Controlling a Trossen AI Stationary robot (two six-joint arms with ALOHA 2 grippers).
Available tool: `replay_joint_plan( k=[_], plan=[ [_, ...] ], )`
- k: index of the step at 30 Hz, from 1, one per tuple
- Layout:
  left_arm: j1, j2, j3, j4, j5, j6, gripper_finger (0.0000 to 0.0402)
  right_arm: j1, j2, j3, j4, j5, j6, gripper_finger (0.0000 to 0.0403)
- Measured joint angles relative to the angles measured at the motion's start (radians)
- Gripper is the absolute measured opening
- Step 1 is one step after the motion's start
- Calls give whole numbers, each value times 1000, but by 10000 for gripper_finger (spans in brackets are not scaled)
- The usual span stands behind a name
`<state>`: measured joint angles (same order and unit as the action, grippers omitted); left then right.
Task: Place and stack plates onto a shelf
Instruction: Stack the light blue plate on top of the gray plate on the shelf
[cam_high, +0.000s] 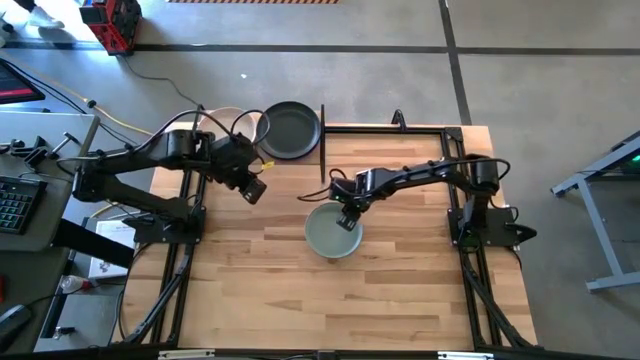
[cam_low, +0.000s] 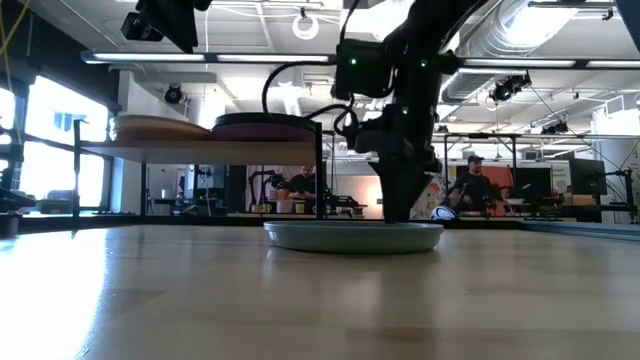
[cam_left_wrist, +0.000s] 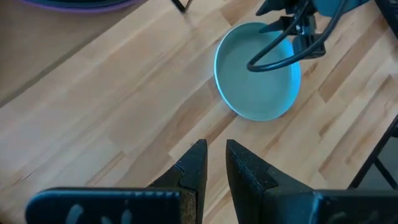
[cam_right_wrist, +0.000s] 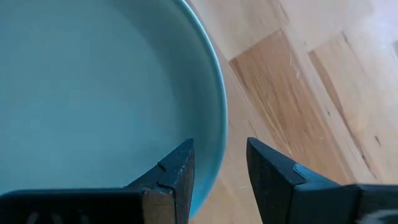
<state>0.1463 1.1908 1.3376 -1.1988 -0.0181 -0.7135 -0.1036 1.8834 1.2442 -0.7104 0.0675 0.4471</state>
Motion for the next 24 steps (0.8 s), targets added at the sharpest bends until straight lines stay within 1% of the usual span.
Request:
replay_joint_plan(
  k=[4,14,17,22,24],
  plan=[
    [-8,0,0,0,-28,0,47,0,24,0,-1,0,1,124],
    [-10,0,0,0,-44,0,46,0,56,0,-1,-5,1,120],
    [-10,0,0,0,-54,0,47,-1,56,1,-2,-11,1,97],
    [-10,0,0,0,-57,0,47,-1,56,2,-5,-32,1,16],
    [-10,0,0,0,-57,0,46,-2,56,3,-6,-55,-3,10]
  ],
)
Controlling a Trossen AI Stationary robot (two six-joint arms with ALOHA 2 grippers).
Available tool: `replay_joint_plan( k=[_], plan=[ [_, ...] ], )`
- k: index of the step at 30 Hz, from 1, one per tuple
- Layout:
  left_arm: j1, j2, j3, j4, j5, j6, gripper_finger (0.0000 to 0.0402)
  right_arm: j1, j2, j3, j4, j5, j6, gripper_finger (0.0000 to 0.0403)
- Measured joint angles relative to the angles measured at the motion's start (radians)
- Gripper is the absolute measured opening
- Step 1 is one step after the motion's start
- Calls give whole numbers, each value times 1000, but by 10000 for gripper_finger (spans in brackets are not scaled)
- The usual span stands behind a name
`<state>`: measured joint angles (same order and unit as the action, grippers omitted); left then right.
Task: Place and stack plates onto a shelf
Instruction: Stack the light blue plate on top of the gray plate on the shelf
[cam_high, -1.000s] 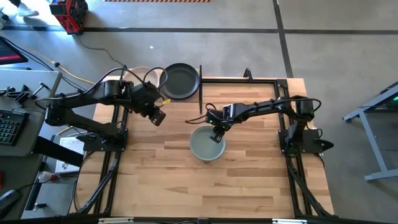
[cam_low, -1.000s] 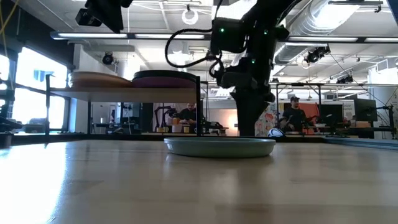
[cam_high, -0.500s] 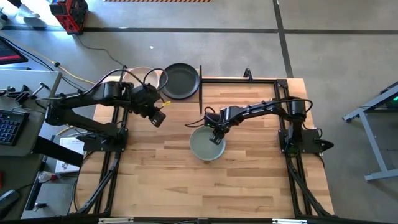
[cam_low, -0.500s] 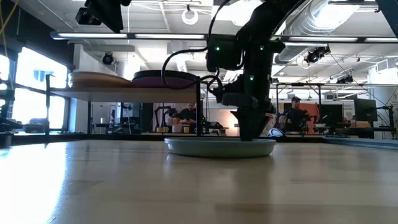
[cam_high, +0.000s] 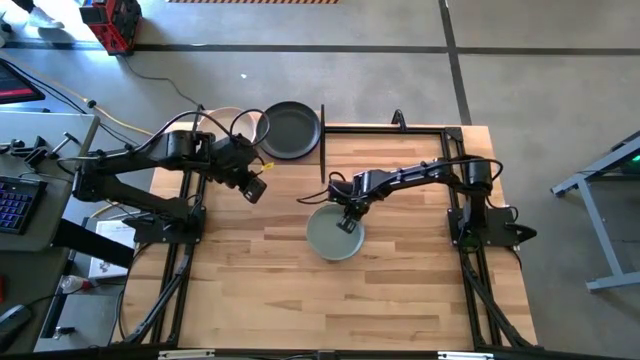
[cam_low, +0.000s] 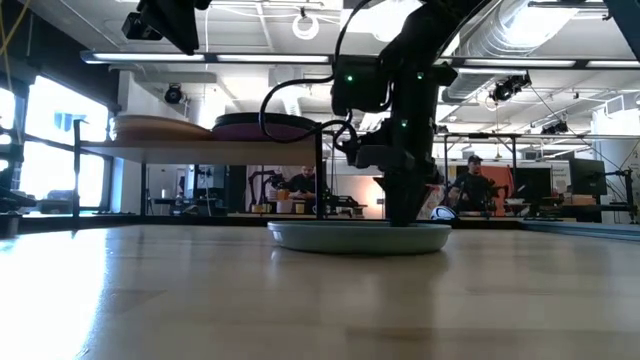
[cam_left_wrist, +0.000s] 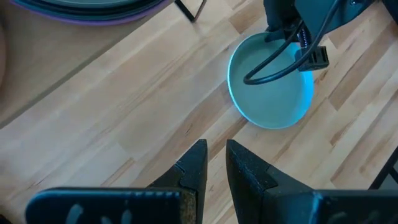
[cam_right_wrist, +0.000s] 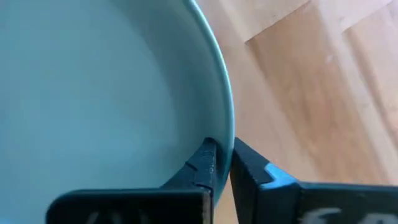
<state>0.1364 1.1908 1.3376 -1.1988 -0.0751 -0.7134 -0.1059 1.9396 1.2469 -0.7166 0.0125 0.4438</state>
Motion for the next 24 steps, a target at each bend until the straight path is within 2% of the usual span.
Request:
replay_joint_plan(
  k=[5,11,24],
  plan=[
    [0,0,0,0,-17,0,46,2,-3,6,-31,-58,-5,3],
    [0,0,0,0,-39,0,47,14,-16,59,-116,-59,-45,1],
    [0,0,0,0,-46,0,47,37,-37,276,-261,-40,-132,0]
  ],
)
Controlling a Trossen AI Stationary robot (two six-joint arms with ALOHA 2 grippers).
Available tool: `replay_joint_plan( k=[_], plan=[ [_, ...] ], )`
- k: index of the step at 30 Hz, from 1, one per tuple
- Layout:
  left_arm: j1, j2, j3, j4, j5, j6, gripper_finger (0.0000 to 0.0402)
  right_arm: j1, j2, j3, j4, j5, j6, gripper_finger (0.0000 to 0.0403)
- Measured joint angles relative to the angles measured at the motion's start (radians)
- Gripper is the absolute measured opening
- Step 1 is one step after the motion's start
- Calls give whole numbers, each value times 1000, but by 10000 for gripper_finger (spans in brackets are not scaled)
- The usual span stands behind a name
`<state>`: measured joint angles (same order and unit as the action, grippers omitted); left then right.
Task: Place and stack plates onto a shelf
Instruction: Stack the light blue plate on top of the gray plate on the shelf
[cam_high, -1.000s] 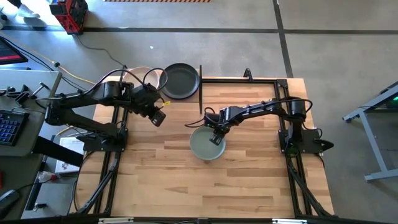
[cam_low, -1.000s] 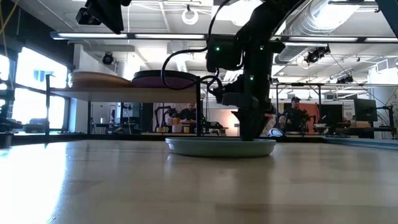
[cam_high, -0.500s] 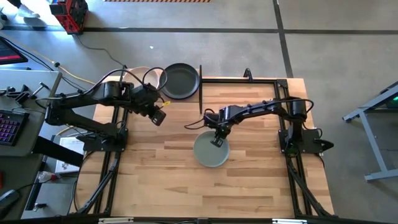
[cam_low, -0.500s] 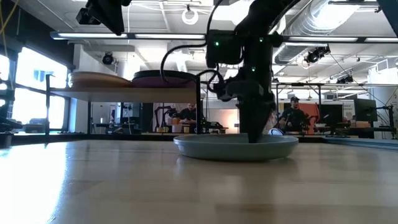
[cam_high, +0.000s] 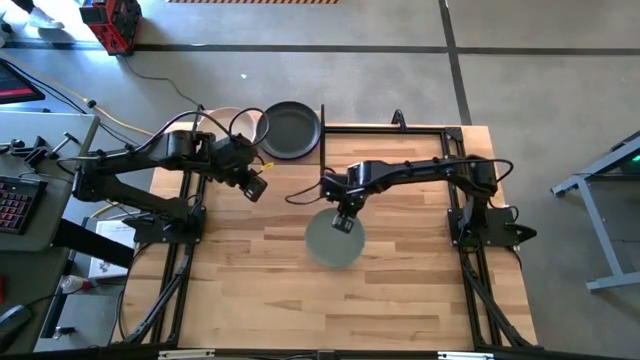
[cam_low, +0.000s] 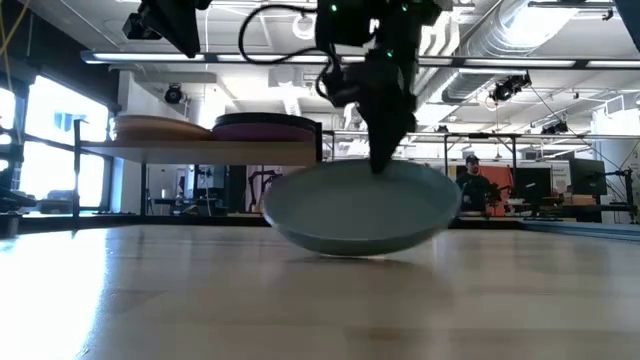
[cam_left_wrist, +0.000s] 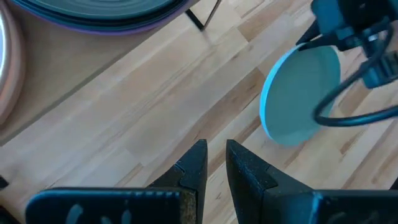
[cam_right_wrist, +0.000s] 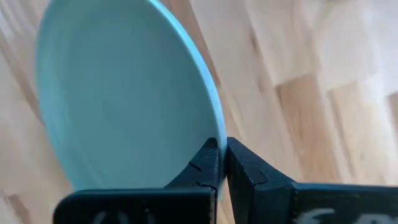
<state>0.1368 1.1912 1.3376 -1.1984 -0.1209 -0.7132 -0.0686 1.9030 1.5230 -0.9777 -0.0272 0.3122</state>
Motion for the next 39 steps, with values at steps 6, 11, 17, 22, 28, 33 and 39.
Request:
replay_joint_plan(
  k=[6,11,17,22,28,33,39],
  plan=[
    [0,0,0,0,-42,44,47,0,-1,127,-63,41,-50,0],
    [0,0,0,0,-58,98,47,-6,-1,249,-123,52,-98,0],
    [0,0,0,0,-73,151,53,-24,-1,380,-170,118,-138,0],
    [0,0,0,0,-73,175,84,-55,-2,444,-199,126,-138,0],
    [0,0,0,19,-112,146,136,-96,-2,454,-210,127,-138,0],
    [0,0,0,135,-120,-12,154,-129,-2,454,-208,140,-133,0],
    [0,0,0,210,-125,-104,147,-162,-2,454,-191,126,-130,0]
  ],
)
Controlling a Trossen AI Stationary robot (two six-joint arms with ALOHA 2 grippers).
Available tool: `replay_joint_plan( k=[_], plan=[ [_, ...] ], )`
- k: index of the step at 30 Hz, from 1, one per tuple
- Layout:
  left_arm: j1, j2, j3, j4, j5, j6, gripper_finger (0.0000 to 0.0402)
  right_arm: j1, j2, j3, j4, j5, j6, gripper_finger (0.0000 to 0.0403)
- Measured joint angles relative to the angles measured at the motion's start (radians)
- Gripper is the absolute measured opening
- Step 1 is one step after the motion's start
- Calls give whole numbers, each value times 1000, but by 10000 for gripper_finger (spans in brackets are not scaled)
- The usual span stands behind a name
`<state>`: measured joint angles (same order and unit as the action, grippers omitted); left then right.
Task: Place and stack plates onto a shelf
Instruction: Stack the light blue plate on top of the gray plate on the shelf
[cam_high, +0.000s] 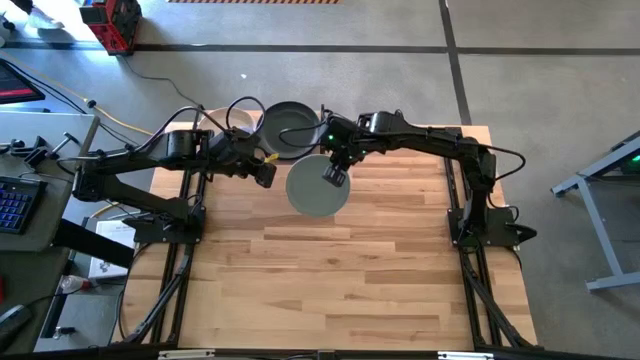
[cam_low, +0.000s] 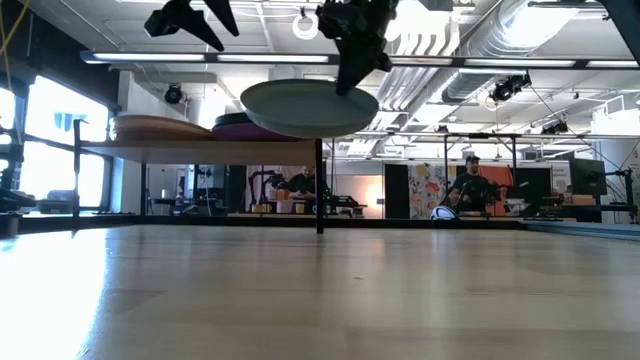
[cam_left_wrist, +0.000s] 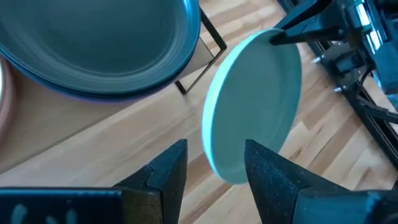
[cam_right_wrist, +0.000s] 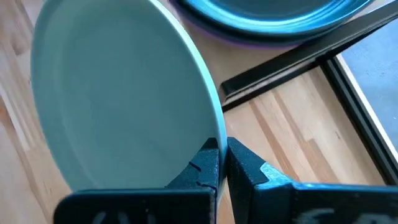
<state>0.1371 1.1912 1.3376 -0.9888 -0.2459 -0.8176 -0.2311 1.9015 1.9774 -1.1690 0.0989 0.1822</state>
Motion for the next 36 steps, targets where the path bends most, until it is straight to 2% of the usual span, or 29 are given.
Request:
replay_joint_plan(
  k=[10,16,27,36],
  plan=[
    [53,32,0,0,-1,-18,140,-37,0,46,39,-4,28,0],
    [66,92,0,1,0,34,140,-65,0,84,39,-2,34,0],
    [83,151,0,1,-8,61,140,-78,0,85,30,-50,27,0],
    [107,170,0,9,2,62,131,-79,0,85,30,-48,22,0]
  ],
)
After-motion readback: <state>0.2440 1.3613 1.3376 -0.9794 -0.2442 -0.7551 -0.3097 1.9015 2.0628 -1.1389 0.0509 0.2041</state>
